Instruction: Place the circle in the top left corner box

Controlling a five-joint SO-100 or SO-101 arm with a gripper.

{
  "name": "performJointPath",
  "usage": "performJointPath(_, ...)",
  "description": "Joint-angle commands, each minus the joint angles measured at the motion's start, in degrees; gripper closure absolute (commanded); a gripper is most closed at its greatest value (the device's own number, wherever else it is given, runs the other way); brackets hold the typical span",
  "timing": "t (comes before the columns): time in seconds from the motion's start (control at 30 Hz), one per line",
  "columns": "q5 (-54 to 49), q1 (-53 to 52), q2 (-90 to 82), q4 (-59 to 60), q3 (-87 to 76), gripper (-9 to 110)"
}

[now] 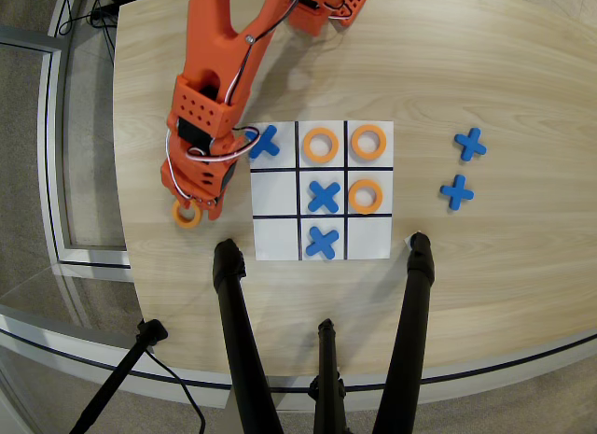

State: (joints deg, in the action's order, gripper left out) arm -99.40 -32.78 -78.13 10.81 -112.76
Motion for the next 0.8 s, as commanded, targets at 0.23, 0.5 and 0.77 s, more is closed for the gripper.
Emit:
performJointPath(0.23, -2.5, -0.6, 7.0, 0.1, 9.9, 85)
performJointPath(0.5, -2.6, -0.9, 11.6, -1.4, 12.9, 82)
performJointPath(0.77, -1.6, -1.0, 14.8, -2.8, 11.2, 82)
